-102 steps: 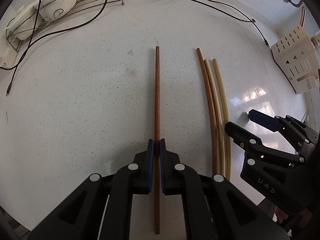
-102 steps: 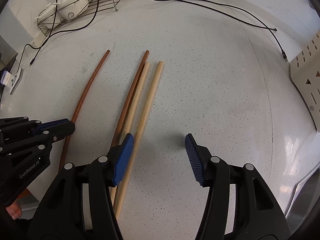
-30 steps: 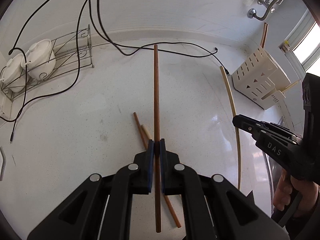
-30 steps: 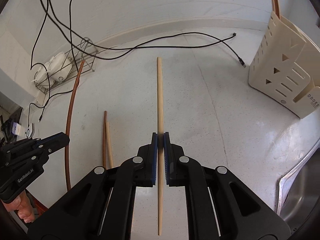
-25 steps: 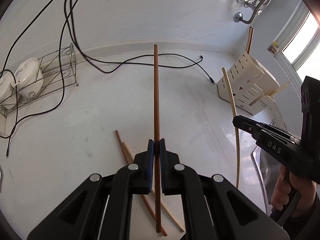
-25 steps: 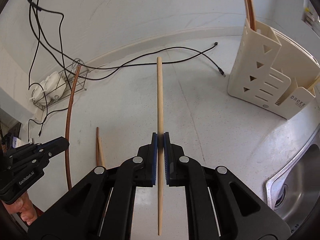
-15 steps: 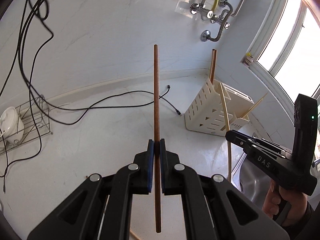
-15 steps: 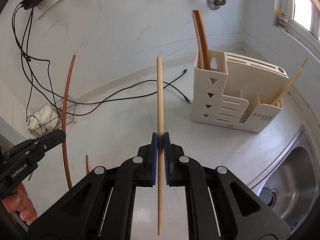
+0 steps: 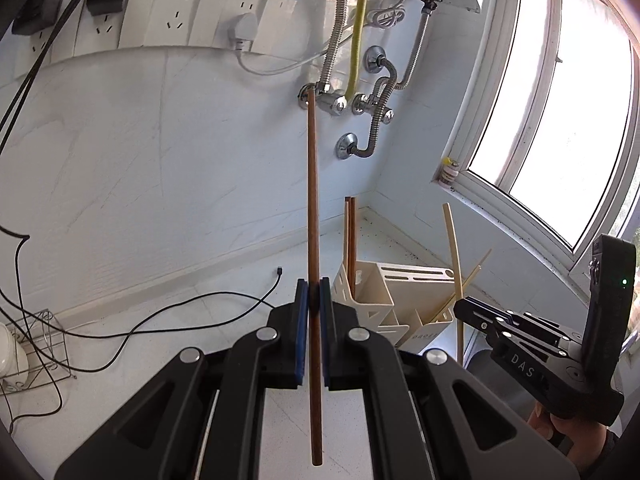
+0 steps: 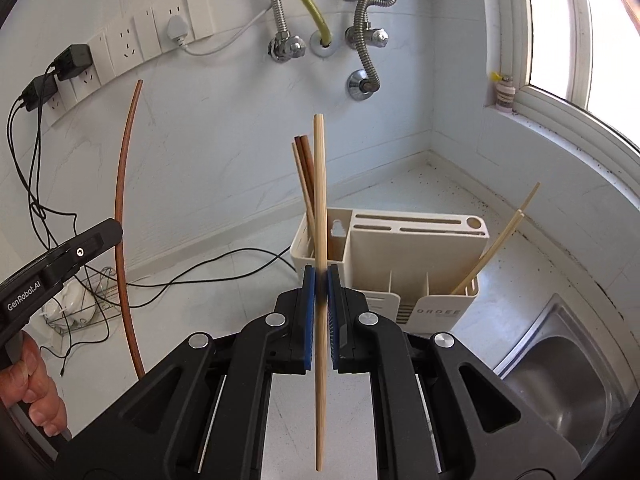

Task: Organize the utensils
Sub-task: 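Lift both held chopsticks and carry them toward the cream holder, then lower both chopsticks into the slots of the cream holder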

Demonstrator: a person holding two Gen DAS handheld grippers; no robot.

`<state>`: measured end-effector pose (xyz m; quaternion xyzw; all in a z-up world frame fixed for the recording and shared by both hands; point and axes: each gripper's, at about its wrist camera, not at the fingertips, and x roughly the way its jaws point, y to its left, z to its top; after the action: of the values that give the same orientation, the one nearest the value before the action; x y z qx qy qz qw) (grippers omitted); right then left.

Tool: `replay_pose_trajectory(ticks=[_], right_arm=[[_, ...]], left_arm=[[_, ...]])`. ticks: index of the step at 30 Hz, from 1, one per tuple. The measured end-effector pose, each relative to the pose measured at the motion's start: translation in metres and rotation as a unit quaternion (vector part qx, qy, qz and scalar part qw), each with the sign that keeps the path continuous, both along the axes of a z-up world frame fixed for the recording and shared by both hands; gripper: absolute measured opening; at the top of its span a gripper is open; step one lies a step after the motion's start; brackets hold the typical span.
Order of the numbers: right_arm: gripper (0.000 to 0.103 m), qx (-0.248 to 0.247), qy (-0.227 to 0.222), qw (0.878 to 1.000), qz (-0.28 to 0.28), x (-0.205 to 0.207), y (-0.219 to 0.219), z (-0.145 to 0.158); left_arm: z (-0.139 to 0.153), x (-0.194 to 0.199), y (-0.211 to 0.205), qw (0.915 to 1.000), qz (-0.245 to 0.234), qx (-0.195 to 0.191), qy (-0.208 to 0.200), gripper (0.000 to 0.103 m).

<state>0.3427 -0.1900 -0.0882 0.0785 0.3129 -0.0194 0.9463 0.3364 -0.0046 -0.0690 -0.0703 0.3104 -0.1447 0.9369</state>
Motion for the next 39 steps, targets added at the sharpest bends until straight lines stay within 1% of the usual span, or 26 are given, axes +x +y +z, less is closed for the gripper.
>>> replay_pose_trajectory(ticks=[8, 15, 20, 23, 26, 29, 36, 39], right_arm=[[0.006, -0.009, -0.04, 0.999, -0.034, 0.007, -0.036, 0.019], [0.006, -0.013, -0.061, 0.996, -0.068, 0.016, -0.067, 0.023], [0.006, -0.014, -0.081, 0.993, -0.084, 0.024, -0.083, 0.026], [0.006, -0.013, -0.092, 0.991, -0.092, 0.029, -0.093, 0.024], [0.006, -0.008, -0.1, 0.99, -0.099, 0.035, -0.102, 0.019], [0.006, -0.004, -0.113, 0.988, -0.103, 0.039, -0.109, 0.013], [0.006, -0.006, -0.166, 0.98, -0.108, 0.044, -0.124, -0.003], [0.006, 0.001, -0.191, 0.976, -0.109, 0.043, -0.131, -0.012]], left_arm=[[0.019, 0.021, -0.022, 0.9984, -0.012, -0.01, -0.054, 0.005], [0.029, 0.04, -0.039, 0.9961, -0.023, -0.017, -0.083, 0.005], [0.035, 0.054, -0.047, 0.9934, -0.025, -0.041, -0.104, 0.005], [0.034, 0.063, -0.053, 0.9925, -0.035, -0.048, -0.107, 0.005], [0.031, 0.072, -0.061, 0.992, -0.041, -0.041, -0.112, 0.005], [0.026, 0.08, -0.067, 0.9915, -0.047, -0.045, -0.113, 0.005], [0.01, 0.096, -0.081, 0.9891, -0.066, -0.056, -0.119, 0.005], [0.004, 0.098, -0.085, 0.9882, -0.068, -0.059, -0.124, 0.005]])
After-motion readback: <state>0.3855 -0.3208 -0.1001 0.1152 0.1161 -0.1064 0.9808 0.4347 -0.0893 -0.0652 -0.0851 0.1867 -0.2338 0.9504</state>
